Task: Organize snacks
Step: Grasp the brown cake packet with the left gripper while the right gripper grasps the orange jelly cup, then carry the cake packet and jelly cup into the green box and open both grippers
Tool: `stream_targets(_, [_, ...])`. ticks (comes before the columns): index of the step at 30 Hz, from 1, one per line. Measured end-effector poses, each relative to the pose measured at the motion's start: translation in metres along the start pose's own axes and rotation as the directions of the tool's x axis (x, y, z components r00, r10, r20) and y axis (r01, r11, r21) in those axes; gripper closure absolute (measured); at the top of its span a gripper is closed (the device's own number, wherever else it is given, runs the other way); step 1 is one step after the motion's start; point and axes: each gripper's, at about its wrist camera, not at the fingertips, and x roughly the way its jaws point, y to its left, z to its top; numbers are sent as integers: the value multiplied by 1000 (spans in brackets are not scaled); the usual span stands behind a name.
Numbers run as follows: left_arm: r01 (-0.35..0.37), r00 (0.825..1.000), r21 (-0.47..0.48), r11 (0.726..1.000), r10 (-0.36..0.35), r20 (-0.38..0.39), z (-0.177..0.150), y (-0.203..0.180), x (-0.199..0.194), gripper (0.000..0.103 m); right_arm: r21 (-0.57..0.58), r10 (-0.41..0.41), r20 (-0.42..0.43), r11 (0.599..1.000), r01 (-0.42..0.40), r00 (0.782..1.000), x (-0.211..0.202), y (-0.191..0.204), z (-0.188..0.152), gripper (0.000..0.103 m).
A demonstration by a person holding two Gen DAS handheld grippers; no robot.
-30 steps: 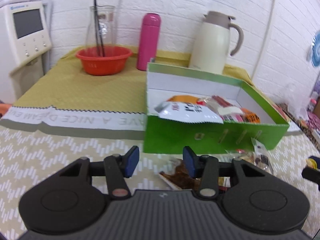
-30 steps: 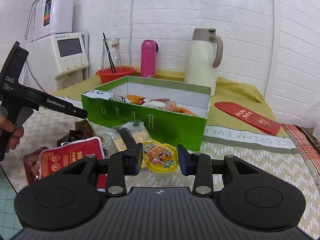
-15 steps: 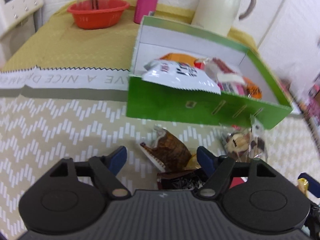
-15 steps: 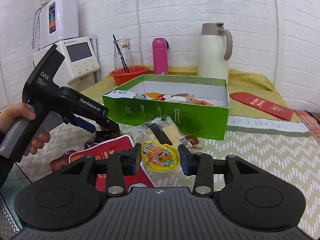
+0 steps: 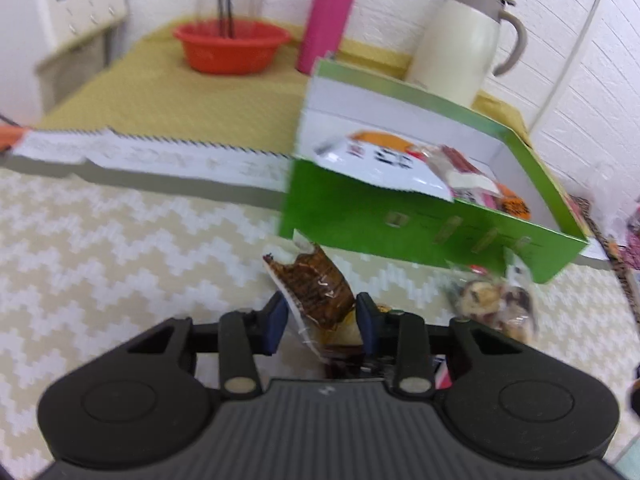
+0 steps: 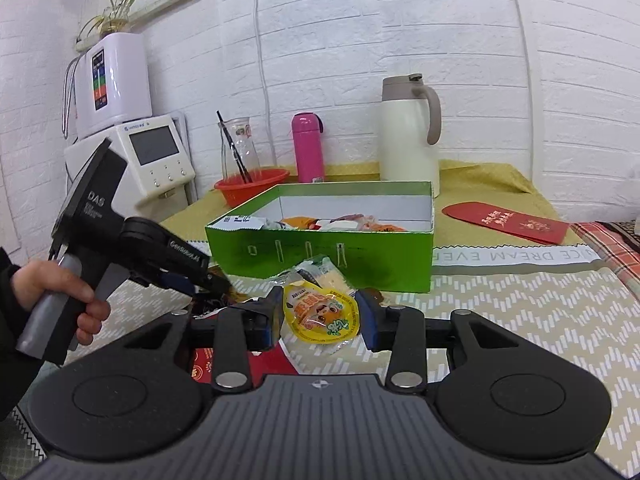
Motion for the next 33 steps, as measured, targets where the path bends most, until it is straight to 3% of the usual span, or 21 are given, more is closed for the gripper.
stream_targets(5, [30,999,-55,998,-28,39,2,23,-18,72,4,-15,15,1000,15,1000,-2,1,1,38])
stream_targets(6, [24,998,-55,998,-21,55,2,25,-22,80,-3,-18,20,1000,18,1000,-3,3,1,38])
stream_targets(7, [15,997,-44,999,-11,75,2,25,-29,101,-13,-21,27,1000,21,999,-3,5,1,38])
stream_targets(13, [20,990,-25,999,-16,138,4,20,-49,99,-54,-8,19,998,9,1000,4,22,1,38])
stream_targets(14, [-2,989,-29,1000,6,146,4,21,-48,83,-57,-3,15,998,3,1000,5,24,1,38])
stream_targets(15, [-25,988,-45,999,32,154,4,24,-47,59,-61,1,14,998,0,1000,5,25,0,38])
stream_targets(16, [-31,986,-70,997,42,159,5,29,-45,19,-66,5,14,998,-4,1000,4,26,0,38])
stream_targets(17, [-14,985,-88,996,29,169,6,35,-43,14,-70,7,12,997,-6,1000,4,27,0,38])
stream_targets(19, [20,990,-107,994,-4,143,11,43,-34,13,-73,6,11,997,-5,1000,4,27,0,38])
stream_targets(22, [-5,1000,-62,998,6,12,23,44,-12,6,-61,6,5,998,-6,1000,5,23,1,37])
stream_targets(23, [-7,999,-88,996,2,-53,24,45,-2,3,-56,5,7,998,-4,1000,6,22,1,37])
stream_targets(25, [1,994,-164,986,-19,-111,21,51,10,3,-46,4,9,999,-3,1000,7,21,-1,37])
stream_targets(26, [-21,998,-170,985,10,-67,19,48,7,1,-41,4,8,999,-4,1000,8,21,-1,37])
stream_targets(29, [-99,995,-217,971,94,-36,18,43,12,1,-31,18,-13,999,-18,1000,12,19,-4,36])
stream_targets(33, [-110,994,-153,982,108,-24,15,25,14,10,-24,42,-14,999,-43,999,11,19,-5,36])
